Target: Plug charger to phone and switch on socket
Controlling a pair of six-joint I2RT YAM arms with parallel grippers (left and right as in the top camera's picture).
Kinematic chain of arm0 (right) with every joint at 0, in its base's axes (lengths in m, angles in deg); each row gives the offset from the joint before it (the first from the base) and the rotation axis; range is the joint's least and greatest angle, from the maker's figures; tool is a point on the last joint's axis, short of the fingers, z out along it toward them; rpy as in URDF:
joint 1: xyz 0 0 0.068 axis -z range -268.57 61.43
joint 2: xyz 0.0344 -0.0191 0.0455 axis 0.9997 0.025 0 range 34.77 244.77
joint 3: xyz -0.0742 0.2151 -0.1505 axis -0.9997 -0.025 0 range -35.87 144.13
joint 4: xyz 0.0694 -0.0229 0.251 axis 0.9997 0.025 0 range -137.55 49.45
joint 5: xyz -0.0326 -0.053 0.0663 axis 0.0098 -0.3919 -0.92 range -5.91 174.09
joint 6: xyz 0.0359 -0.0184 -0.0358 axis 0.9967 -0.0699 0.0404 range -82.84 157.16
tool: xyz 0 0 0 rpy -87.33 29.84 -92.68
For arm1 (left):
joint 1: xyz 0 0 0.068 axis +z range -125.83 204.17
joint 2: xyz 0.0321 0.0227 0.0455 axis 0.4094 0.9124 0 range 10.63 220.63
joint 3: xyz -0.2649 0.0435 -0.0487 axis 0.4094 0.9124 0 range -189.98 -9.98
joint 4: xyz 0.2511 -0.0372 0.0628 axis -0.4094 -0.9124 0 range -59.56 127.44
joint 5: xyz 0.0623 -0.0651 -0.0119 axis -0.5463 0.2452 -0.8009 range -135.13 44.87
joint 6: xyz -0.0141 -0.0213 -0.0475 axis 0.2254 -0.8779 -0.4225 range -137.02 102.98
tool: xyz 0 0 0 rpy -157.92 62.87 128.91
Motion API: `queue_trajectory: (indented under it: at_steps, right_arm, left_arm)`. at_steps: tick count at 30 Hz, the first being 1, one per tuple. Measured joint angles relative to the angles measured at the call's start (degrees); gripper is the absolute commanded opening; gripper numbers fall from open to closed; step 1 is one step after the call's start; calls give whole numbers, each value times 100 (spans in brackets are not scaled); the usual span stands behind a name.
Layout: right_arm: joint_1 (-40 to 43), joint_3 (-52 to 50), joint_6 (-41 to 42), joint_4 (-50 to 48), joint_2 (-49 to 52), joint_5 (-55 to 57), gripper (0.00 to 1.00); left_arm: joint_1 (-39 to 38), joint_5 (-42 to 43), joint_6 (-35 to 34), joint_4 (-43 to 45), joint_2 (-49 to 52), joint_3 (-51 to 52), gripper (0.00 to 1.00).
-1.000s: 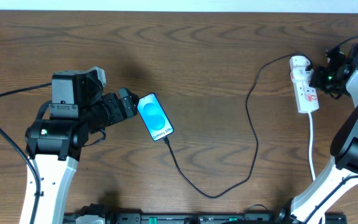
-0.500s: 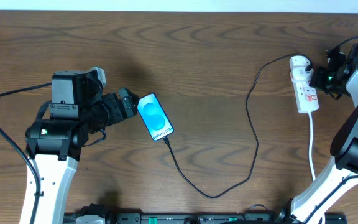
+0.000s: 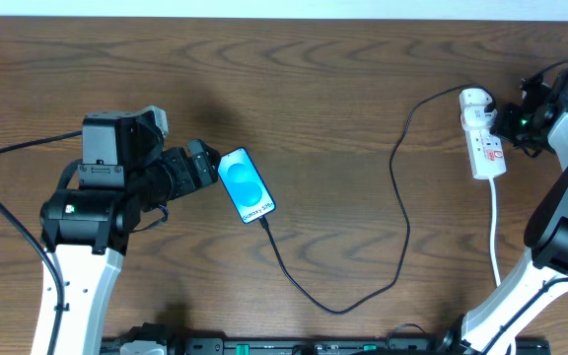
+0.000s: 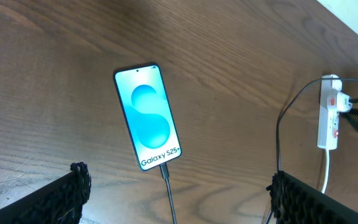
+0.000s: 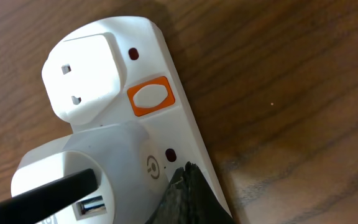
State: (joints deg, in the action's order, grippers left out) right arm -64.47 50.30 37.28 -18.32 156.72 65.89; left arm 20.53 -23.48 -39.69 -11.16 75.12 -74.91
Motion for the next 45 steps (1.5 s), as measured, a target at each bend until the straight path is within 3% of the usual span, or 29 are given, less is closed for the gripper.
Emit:
queue_trajectory:
  at_steps: [15, 33, 45]
  right_arm:
    - [164, -37, 533, 55, -7, -457, 1]
    - [98, -229, -125, 608, -166, -1572, 1]
    - [586, -214, -254, 623, -1438, -1556, 1]
  left_arm:
    - [0, 0, 2, 105, 0, 0, 94]
    - [0, 0, 0, 107, 0, 0, 94]
    - [0, 0, 0, 111, 0, 0, 94]
